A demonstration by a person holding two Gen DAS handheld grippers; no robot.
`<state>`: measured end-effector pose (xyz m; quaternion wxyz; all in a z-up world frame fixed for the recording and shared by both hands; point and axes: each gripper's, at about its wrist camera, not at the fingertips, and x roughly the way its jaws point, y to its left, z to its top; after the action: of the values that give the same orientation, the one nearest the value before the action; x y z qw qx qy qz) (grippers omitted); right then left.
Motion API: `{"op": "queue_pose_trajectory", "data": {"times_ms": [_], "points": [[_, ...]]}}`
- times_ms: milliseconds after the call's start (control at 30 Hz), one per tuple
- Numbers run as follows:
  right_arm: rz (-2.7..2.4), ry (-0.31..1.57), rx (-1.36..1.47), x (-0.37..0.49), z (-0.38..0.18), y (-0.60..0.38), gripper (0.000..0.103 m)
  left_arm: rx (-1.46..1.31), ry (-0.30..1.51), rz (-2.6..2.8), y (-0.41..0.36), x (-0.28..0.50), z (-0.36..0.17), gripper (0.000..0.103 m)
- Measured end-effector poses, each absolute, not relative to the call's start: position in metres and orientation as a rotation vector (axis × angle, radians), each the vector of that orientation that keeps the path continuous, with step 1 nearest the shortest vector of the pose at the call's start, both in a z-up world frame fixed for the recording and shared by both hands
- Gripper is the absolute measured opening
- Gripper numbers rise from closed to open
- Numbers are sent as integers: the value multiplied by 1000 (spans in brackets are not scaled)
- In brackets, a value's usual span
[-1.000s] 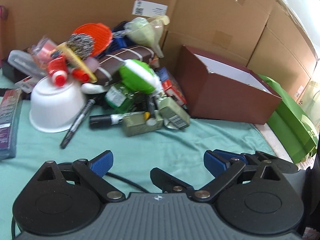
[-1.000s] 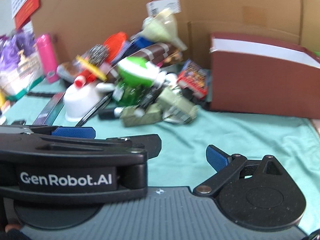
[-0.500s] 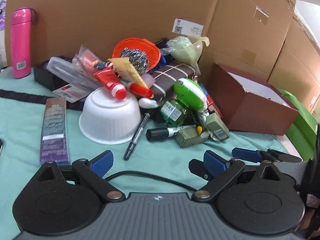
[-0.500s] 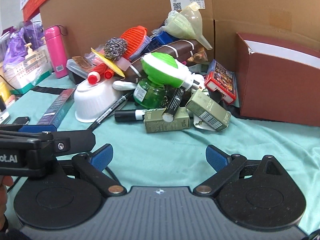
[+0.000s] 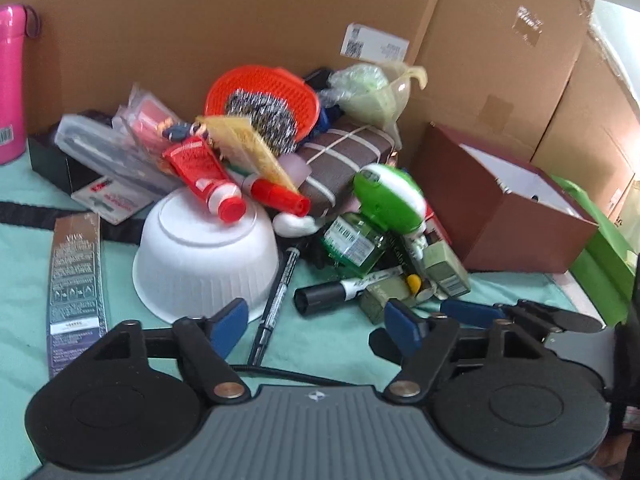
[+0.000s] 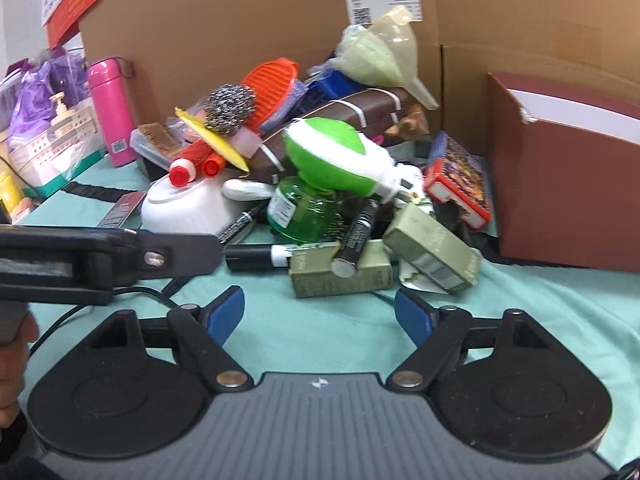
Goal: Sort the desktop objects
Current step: 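Grasp the black marker with the left gripper while the right grasps a green box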
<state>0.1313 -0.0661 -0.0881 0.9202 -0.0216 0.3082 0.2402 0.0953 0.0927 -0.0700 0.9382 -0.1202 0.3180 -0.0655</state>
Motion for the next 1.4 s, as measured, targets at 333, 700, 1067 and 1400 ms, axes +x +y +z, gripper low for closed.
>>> {"op": "queue_pose_trajectory", "data": {"times_ms": [333,700,1067,1400], "points": [[513,632,-108,141,-92,-49,66,-221,682,-108,94,105,-78,58],[440,630,-147,156,-101,-46,71,-235,676,-100,97,106,-79,38],[419,645,-91,160,-102,-67,62,-217,709,-200,89,101,-81,20],[422,674,-149,126,-95,-115,63,-226,738,-265,84,96,-83,15]]}}
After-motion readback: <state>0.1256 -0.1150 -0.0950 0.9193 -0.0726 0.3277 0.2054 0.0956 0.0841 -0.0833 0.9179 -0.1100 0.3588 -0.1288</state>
